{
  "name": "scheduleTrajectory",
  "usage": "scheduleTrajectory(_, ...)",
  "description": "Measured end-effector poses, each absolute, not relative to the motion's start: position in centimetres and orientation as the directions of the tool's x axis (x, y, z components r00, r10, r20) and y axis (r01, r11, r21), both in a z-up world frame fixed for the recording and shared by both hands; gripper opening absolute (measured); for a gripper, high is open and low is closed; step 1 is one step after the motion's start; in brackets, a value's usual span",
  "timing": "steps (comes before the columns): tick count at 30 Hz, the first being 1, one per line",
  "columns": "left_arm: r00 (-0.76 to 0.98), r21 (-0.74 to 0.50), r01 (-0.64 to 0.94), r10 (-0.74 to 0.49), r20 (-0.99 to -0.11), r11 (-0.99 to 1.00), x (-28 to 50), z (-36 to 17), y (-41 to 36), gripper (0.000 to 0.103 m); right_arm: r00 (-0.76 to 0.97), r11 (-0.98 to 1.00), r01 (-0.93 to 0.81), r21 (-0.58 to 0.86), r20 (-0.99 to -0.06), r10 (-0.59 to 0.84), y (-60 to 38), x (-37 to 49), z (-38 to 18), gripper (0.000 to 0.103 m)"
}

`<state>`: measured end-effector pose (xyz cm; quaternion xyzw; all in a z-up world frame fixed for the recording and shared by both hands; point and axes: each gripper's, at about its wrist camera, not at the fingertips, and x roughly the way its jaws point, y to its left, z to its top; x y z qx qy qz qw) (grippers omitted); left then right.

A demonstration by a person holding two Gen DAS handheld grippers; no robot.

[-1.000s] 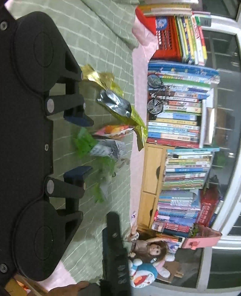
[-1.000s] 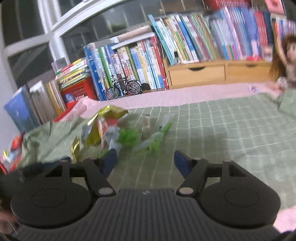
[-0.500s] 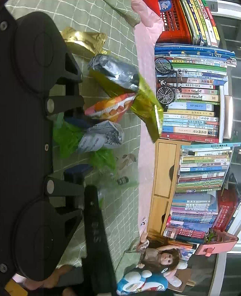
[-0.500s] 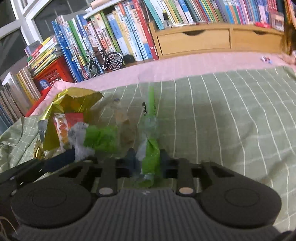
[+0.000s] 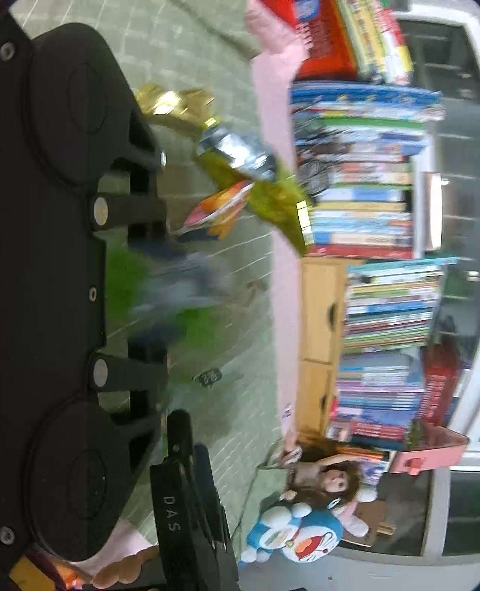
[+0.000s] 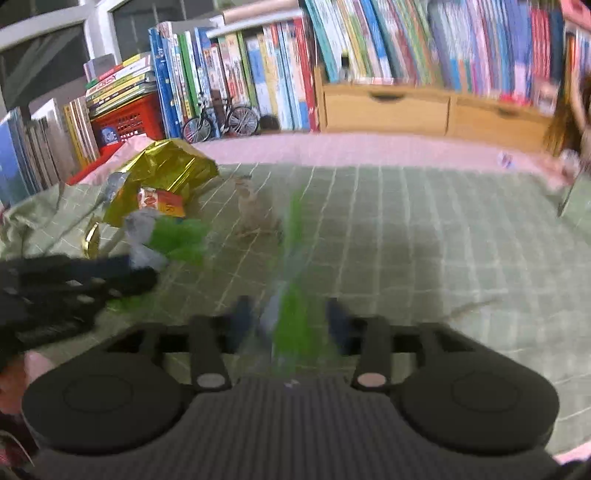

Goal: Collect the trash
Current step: 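Grasp the white-green wrapper with the left tool while the right tool grasps the clear green bag, then carry the wrapper and clear bag down over the black bin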

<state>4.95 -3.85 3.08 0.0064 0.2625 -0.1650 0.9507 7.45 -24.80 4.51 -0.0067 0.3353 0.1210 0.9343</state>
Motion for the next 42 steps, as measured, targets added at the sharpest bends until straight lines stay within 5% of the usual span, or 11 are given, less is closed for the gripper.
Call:
scheduleTrajectory(2,0.841,-0.030,0.304,-0.283,-0.461,0.952,4.7,3.5,-4.2,0.080,0.757,0.974,-0.223,0.049,-0.620,0.204,-24.7,7.6,4.6,0.071)
scheduleTrajectory(6,0.845,0.017,0.324,-0.281,-0.455,0.946,5.8,3.1,-5.5,0.083,0.754,0.973,-0.216,0.078,-0.620,0.217,-24.5,8.6,4.0,0.071)
scheduleTrajectory(12,0.797,-0.019,0.298,-0.259,-0.546,0.954,8.5,0.7,-6.1,0.079,0.742,0.964,-0.235,0.121,-0.618,0.259,-24.1,10.0,2.5,0.069)
scheduleTrajectory(18,0.782,-0.048,0.289,-0.265,-0.564,0.956,8.5,0.3,-5.5,0.065,0.738,0.960,-0.226,0.165,-0.614,0.280,-23.8,10.2,1.5,0.036)
scheduleTrajectory(19,0.779,-0.055,0.294,-0.273,-0.564,0.954,8.3,0.4,-5.4,0.053,0.741,0.960,-0.220,0.174,-0.610,0.281,-23.9,10.1,1.5,0.036)
scheduleTrajectory(42,0.769,-0.120,0.430,-0.433,-0.471,0.895,-3.7,3.1,-4.8,0.052,0.795,0.949,-0.117,0.292,-0.545,0.266,-25.4,-2.7,3.0,0.036)
